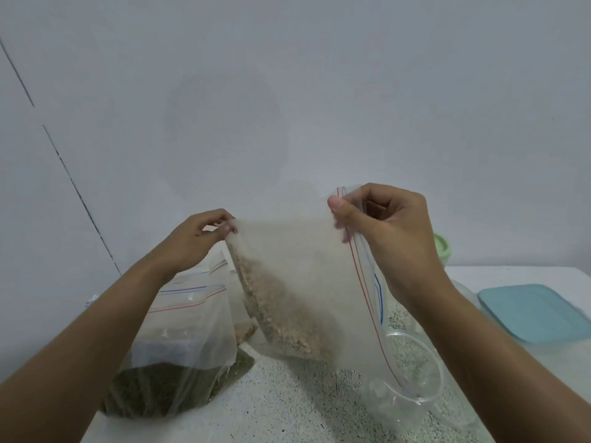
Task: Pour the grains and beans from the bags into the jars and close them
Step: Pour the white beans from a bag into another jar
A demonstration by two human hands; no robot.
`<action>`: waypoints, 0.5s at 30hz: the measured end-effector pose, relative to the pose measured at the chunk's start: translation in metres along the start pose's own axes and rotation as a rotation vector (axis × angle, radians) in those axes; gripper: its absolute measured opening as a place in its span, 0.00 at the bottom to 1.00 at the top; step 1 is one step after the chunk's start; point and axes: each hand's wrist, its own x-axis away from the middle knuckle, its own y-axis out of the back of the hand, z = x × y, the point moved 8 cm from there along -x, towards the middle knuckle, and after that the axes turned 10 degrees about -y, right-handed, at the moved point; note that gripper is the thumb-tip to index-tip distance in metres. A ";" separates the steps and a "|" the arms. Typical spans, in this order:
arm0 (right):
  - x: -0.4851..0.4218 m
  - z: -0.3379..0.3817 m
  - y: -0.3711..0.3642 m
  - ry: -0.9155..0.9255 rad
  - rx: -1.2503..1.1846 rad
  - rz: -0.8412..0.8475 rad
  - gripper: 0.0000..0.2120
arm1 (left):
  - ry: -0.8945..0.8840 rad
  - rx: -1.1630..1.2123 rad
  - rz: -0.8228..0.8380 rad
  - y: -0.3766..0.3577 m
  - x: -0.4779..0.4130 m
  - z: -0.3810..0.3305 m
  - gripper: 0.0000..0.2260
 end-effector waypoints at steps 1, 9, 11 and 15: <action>-0.002 0.004 0.002 0.009 -0.011 -0.008 0.11 | 0.001 0.068 -0.029 0.002 -0.002 -0.002 0.08; -0.016 0.029 0.014 0.083 -0.070 -0.035 0.12 | 0.037 0.601 -0.221 0.008 -0.016 -0.021 0.05; -0.018 0.032 0.018 0.090 -0.076 -0.038 0.12 | 0.064 0.661 -0.297 0.013 -0.016 -0.021 0.05; -0.019 0.034 0.028 0.073 -0.114 -0.045 0.10 | 0.130 0.747 -0.376 0.016 -0.013 -0.021 0.09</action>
